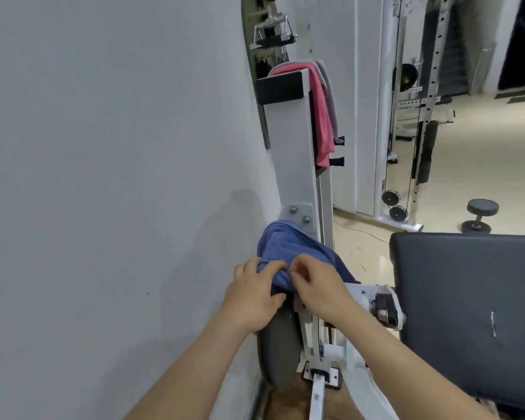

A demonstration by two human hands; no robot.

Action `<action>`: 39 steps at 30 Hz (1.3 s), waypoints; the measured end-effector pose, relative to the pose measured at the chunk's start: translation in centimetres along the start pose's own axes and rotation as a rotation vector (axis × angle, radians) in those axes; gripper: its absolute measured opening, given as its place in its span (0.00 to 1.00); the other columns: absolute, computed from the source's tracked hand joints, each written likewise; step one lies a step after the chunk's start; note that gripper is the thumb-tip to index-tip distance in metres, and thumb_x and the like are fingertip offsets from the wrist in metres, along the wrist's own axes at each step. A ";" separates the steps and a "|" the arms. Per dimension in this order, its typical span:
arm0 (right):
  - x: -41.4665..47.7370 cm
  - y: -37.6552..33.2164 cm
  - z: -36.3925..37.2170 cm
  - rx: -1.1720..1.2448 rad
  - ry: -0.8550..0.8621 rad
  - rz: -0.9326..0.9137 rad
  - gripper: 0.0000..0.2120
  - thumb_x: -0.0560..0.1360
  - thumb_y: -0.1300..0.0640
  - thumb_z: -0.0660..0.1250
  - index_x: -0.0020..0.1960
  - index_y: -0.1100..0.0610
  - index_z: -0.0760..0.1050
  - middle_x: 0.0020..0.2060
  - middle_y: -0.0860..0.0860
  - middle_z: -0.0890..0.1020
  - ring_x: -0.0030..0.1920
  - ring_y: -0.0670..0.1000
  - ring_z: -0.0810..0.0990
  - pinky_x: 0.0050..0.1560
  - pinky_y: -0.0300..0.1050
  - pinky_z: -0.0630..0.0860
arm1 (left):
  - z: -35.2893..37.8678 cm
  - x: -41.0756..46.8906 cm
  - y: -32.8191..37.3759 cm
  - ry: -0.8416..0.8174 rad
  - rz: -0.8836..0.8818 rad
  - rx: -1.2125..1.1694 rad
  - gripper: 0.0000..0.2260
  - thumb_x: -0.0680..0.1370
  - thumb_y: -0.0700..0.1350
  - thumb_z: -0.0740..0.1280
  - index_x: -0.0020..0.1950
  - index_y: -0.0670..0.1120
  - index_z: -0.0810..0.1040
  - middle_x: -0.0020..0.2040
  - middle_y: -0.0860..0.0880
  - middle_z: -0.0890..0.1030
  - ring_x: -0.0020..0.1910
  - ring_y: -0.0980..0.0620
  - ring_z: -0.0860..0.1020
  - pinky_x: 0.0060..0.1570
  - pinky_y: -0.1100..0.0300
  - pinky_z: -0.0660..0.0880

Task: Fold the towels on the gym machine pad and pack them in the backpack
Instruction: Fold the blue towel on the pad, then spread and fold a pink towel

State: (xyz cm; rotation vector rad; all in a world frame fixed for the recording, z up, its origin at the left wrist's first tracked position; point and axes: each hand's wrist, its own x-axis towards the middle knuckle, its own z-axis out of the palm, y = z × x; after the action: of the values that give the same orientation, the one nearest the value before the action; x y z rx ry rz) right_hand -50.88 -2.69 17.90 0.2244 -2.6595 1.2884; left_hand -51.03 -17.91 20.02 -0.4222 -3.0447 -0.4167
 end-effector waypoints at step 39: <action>-31.4 -0.3 -15.4 0.920 0.092 0.377 0.10 0.64 0.58 0.76 0.40 0.61 0.79 0.34 0.54 0.80 0.33 0.49 0.78 0.34 0.38 0.75 | 0.0 -9.7 10.2 -0.155 -0.173 -1.278 0.11 0.78 0.47 0.63 0.38 0.45 0.74 0.30 0.50 0.74 0.27 0.54 0.73 0.26 0.64 0.68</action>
State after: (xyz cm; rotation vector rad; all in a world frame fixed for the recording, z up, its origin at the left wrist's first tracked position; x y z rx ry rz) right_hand -18.78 11.04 20.48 -0.2362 -1.8886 2.4843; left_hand -38.96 -11.01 21.87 -0.1758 -2.4801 -2.3722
